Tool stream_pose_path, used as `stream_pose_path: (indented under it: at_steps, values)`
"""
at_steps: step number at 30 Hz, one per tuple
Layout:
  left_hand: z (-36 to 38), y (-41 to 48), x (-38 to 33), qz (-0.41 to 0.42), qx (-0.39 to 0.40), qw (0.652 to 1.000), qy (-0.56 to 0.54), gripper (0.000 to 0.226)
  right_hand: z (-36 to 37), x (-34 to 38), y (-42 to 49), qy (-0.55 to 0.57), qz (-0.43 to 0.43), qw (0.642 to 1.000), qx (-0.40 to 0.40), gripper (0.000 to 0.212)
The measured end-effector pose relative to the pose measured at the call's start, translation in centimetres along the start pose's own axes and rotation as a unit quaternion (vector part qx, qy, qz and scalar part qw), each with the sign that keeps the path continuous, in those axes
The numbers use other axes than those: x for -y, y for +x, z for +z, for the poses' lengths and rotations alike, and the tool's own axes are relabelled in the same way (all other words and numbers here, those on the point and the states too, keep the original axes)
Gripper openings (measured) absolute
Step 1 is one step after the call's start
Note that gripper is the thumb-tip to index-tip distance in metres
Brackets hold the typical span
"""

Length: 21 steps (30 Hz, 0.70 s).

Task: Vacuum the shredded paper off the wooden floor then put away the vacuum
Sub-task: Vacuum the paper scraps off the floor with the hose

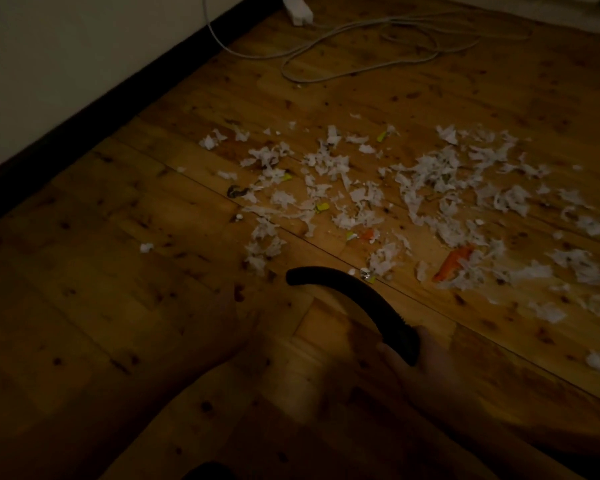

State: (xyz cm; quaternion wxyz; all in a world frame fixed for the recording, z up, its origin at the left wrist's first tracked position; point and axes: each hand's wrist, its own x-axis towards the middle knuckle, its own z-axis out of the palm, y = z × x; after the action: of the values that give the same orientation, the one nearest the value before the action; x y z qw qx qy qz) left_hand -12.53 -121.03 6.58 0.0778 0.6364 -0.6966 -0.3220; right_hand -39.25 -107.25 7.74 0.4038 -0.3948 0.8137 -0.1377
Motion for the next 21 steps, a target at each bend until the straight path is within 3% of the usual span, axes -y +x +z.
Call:
stream_pose_path:
  at_steps: [4,21]
  values:
    - [-0.7,0.2,0.8,0.000,0.004,0.999,0.044,0.045,0.4,0.7,0.6,-0.019,-0.013,1.000,-0.014,0.047]
    - [-1.2,2.6,0.9,-0.003,-0.019,0.996,0.092,0.045,0.7,4.3,1.5,-0.063,-0.049,0.997,-0.020,0.047]
